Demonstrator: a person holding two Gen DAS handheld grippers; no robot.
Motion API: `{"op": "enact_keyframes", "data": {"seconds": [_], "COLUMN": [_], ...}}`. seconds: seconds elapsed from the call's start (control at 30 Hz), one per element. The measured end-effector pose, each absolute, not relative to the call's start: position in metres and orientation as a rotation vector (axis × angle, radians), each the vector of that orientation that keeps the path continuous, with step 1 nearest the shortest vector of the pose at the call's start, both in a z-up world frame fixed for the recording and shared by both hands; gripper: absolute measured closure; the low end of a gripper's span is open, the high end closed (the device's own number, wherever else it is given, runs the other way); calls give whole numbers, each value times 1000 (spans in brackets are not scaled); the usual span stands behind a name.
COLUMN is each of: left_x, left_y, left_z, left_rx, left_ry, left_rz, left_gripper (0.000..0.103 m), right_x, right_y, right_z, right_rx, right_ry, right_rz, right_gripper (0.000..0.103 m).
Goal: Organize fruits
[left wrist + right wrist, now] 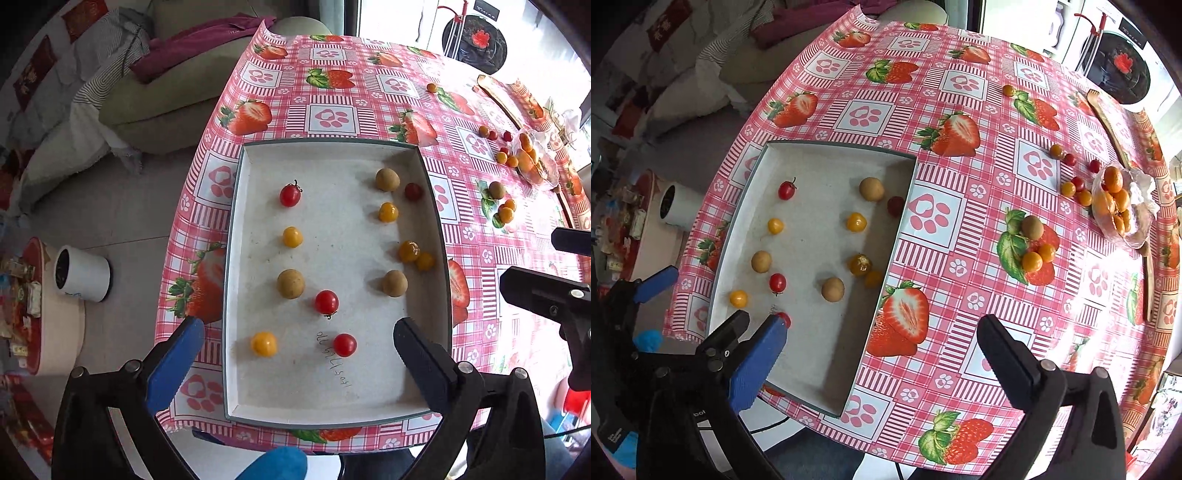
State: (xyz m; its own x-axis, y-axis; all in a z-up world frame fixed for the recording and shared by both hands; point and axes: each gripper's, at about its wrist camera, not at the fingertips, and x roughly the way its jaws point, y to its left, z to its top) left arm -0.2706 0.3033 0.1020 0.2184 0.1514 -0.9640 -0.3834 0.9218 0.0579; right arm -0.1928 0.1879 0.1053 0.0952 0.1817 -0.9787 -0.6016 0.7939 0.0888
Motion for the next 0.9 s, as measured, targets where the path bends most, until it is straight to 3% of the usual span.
{"op": "enact_keyframes", "data": {"seconds": [0.9], "left_x": [-276], "left_y": [274], "left_z": [135], "left_rx": [-96], "left_ry": [1314], "left_rz": [280], "left_gripper": [0], "right_x": [-218], "right_y": [186], "right_z": [146], "right_rx": [-450], "right_ry": [1288], "right_rz": [563], "right_gripper": [0]}}
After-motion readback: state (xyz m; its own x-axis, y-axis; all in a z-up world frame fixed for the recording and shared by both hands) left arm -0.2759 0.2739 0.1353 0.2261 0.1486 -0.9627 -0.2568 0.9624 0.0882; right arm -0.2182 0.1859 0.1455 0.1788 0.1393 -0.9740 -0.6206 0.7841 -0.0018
